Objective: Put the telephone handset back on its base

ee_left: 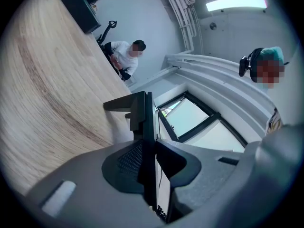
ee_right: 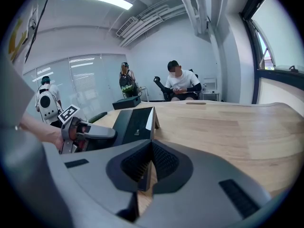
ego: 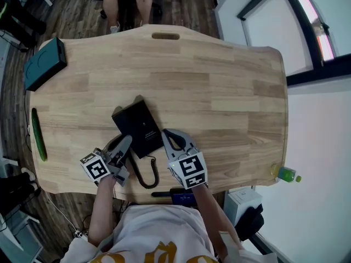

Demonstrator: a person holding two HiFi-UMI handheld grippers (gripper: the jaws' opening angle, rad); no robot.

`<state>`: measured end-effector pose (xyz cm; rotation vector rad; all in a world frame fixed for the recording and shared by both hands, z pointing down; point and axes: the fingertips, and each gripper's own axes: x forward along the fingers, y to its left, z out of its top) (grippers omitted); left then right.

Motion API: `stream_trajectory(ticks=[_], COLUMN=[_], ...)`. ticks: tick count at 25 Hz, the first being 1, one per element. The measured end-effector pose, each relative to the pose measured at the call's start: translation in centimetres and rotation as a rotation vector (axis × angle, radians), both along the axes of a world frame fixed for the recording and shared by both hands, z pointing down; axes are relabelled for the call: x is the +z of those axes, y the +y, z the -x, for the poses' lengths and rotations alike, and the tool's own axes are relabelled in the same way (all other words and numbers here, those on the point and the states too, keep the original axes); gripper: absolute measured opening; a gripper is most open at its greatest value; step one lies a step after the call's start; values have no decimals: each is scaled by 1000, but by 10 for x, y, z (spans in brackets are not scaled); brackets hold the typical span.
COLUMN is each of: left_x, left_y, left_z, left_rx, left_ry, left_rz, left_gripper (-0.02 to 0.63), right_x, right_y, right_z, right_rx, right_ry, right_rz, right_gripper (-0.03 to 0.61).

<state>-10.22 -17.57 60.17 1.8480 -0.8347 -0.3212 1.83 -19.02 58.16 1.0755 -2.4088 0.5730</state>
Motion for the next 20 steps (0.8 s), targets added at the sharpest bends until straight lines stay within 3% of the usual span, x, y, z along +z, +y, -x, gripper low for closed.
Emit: stream_trajectory(ticks=[7, 13, 17, 20], left_x=[14, 13, -1, -26], left_y=[-2, 0, 0, 4], left_z=[9, 22, 35, 35], left_rx=[-18, -105, -172, -192], left_ry=[-97, -207, -287, -279], left_rz=[69, 110, 73, 7], left_gripper=[163, 164, 164, 163], right_x=[-11, -31, -45, -54], right_y=[1, 6, 11, 20], right_z=[4, 5, 0, -8], right_rx=[0, 17, 55, 93], right_ry=[-18, -33, -52, -60], right_rz=[-16, -44, -64, -79], right_gripper=[3, 3, 3, 3])
